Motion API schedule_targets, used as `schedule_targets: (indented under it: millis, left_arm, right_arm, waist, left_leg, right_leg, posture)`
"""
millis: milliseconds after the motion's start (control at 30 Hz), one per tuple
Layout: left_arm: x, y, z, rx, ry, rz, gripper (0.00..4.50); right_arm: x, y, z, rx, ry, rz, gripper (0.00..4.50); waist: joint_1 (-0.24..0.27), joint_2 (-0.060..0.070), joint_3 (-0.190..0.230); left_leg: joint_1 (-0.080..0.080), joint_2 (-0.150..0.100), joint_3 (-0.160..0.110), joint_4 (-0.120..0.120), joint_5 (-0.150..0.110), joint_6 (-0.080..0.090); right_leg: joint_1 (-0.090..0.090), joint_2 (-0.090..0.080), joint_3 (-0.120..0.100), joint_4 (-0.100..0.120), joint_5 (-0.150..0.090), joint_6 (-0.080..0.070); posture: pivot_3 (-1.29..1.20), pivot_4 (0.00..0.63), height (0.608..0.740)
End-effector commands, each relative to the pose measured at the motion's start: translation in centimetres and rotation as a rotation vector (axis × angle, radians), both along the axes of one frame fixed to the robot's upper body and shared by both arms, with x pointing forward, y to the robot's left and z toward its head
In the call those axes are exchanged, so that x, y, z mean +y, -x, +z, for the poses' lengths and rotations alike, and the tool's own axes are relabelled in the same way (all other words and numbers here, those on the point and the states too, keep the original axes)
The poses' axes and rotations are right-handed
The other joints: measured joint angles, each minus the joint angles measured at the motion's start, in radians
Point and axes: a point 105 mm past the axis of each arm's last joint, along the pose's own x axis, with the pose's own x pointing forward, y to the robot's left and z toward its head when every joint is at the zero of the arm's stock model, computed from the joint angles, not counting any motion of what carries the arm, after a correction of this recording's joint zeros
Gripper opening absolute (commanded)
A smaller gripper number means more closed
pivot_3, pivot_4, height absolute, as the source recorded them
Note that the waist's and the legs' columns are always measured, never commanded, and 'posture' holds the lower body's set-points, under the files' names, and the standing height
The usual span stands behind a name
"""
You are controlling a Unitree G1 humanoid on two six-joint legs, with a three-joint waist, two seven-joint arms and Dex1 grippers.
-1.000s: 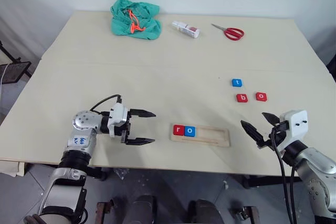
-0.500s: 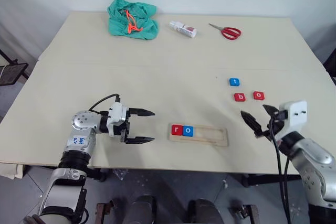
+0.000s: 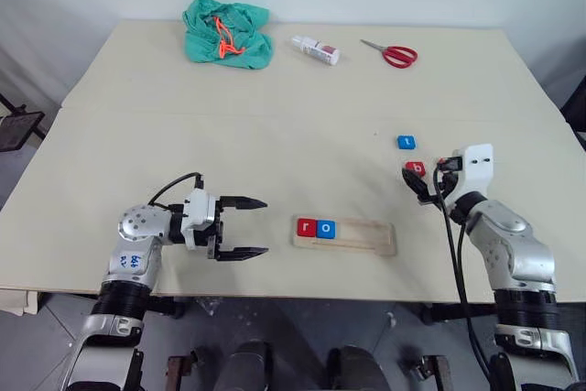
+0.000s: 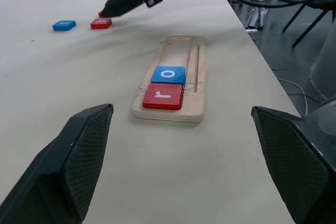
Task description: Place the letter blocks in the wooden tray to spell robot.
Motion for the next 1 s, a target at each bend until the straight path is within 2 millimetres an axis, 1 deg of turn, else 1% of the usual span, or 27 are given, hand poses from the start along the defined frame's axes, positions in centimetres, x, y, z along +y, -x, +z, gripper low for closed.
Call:
schedule_targets:
  millis: [33, 133, 267, 367, 533, 567, 633, 833, 867, 1000]
  left_arm:
    - [0.5, 0.3, 1.1, -0.046, 0.023, 0.028, 4.47]
    - [0.6, 0.6, 1.1, -0.051, 0.027, 0.048, 4.47]
    - [0.7, 0.7, 1.2, -0.054, 0.030, 0.064, 4.47]
    - [0.7, 0.8, 1.3, -0.055, 0.031, 0.069, 4.47]
    - [0.7, 0.9, 1.4, -0.057, 0.033, 0.071, 4.47]
    - [0.7, 0.9, 1.4, -0.058, 0.033, 0.071, 4.50]
    - [0.8, 0.9, 1.5, -0.059, 0.033, 0.072, 4.50]
    - [1.0, 0.7, 1.6, -0.063, 0.029, 0.078, 4.50]
    - [1.0, 0.6, 1.6, -0.063, 0.030, 0.077, 4.50]
    - [0.8, 0.5, 1.6, -0.059, 0.033, 0.067, 4.50]
  right_arm:
    - [0.1, -0.6, 0.5, -0.038, 0.020, -0.002, 4.50]
    - [0.2, -1.0, -0.1, -0.032, 0.019, -0.003, 4.50]
    - [0.9, -1.6, -0.9, -0.015, 0.008, 0.013, 4.50]
    - [1.2, -2.0, -1.2, -0.014, 0.006, 0.011, 4.50]
    - [0.9, -2.5, -1.8, 0.005, 0.008, -0.036, 4.50]
    - [0.8, -2.5, -2.3, 0.022, 0.016, -0.047, 4.18]
    - [1.1, -2.4, -2.5, 0.024, 0.016, -0.041, 3.90]
    - [1.4, -1.7, -1.8, -0.005, 0.019, -0.034, 1.82]
    - [1.5, -1.5, -1.3, -0.020, 0.017, -0.029, 1.50]
    - [2.4, -0.2, 0.7, -0.078, 0.019, 0.022, 1.48]
  waist:
    - [0.001, 0.000, 0.000]
    - [0.000, 0.000, 0.000]
    - [-0.001, 0.000, 0.000]
    - [-0.003, 0.000, 0.000]
    - [-0.008, 0.000, 0.000]
    - [-0.009, 0.000, 0.000]
    - [-0.012, 0.000, 0.000]
    - [-0.013, 0.000, 0.000]
    - [-0.013, 0.000, 0.000]
    - [-0.011, 0.000, 0.000]
  left_leg:
    - [0.000, 0.000, 0.000, 0.000, 0.000, 0.000]
    - [0.000, 0.000, 0.000, 0.000, 0.000, 0.000]
    - [0.000, 0.000, 0.000, 0.000, 0.000, 0.000]
    - [0.001, 0.000, 0.000, 0.000, 0.000, 0.000]
    - [0.001, 0.000, 0.000, 0.000, 0.000, 0.000]
    - [0.001, 0.000, 0.000, 0.000, 0.000, 0.000]
    - [0.001, 0.000, 0.000, 0.000, 0.000, 0.000]
    - [0.001, 0.000, 0.000, -0.001, 0.000, 0.000]
    - [0.001, 0.000, 0.000, -0.001, 0.000, 0.000]
    - [0.001, 0.000, 0.000, -0.001, 0.000, 0.000]
  right_leg:
    - [0.000, 0.000, 0.000, 0.000, 0.000, 0.000]
    - [0.000, 0.000, 0.000, 0.000, 0.000, 0.000]
    - [0.000, 0.000, 0.000, 0.000, 0.000, 0.000]
    - [0.000, 0.000, 0.000, 0.000, 0.000, 0.000]
    - [0.000, 0.000, 0.001, 0.000, 0.000, 0.000]
    - [0.000, 0.000, 0.001, 0.000, 0.000, 0.000]
    - [0.000, 0.000, 0.000, 0.000, 0.000, 0.000]
    - [0.000, 0.000, 0.001, 0.000, 0.000, 0.000]
    - [0.000, 0.000, 0.001, 0.000, 0.000, 0.000]
    - [0.000, 0.000, 0.001, 0.000, 0.000, 0.000]
  posture:
    - [0.00, 0.150, 0.740]
    - [0.00, 0.150, 0.740]
    - [0.00, 0.150, 0.740]
    - [0.00, 0.150, 0.740]
    - [0.00, 0.150, 0.740]
    - [0.00, 0.150, 0.740]
    - [0.00, 0.150, 0.740]
    - [0.00, 0.150, 0.740]
    - [0.00, 0.150, 0.740]
    - [0.00, 0.150, 0.740]
